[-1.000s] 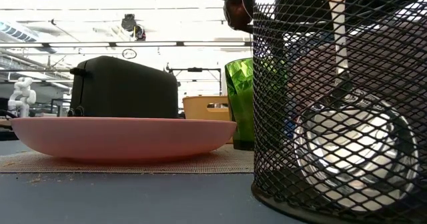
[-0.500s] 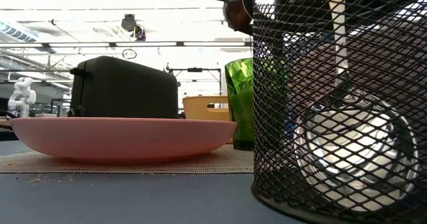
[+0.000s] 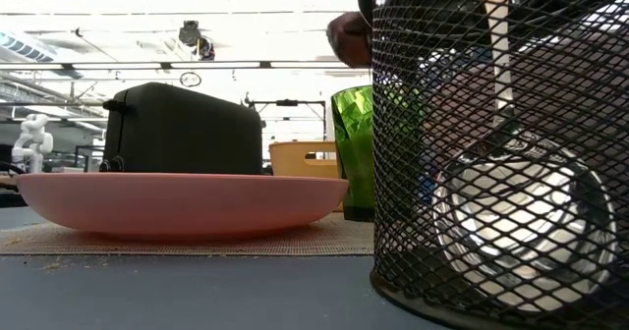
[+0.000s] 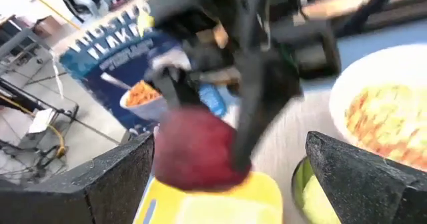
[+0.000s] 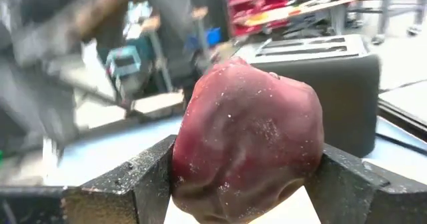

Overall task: Arrange a breakfast setting
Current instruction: Put the apple on the top of the pink plate

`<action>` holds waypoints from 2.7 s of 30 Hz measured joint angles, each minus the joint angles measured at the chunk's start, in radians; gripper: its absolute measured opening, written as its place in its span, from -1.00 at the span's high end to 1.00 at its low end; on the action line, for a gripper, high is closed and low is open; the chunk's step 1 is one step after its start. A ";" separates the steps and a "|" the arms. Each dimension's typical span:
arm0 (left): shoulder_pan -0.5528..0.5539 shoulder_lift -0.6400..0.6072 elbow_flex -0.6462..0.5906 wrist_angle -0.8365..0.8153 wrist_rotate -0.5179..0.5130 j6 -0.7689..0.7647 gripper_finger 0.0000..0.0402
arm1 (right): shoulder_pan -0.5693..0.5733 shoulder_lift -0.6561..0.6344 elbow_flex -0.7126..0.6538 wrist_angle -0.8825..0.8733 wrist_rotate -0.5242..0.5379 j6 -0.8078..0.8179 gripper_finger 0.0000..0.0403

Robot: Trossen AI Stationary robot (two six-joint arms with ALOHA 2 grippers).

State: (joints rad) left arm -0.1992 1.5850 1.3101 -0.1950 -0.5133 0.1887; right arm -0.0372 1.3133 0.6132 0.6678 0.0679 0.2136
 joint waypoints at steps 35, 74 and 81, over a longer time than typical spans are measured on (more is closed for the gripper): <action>0.042 -0.004 0.001 -0.007 0.210 -0.195 -0.95 | 0.088 0.000 0.000 0.045 -0.117 -0.593 -0.37; 0.040 -0.001 0.001 0.018 0.251 -0.146 -0.13 | 0.088 0.000 0.000 0.061 -0.121 -0.593 -0.38; 0.041 -0.001 0.001 0.019 0.251 -0.147 -0.13 | 0.088 0.000 0.000 0.061 -0.121 -0.593 -0.51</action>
State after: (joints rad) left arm -0.1585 1.5841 1.3109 -0.1764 -0.2626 0.0422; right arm 0.0505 1.3132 0.6132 0.7292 -0.0528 -0.3794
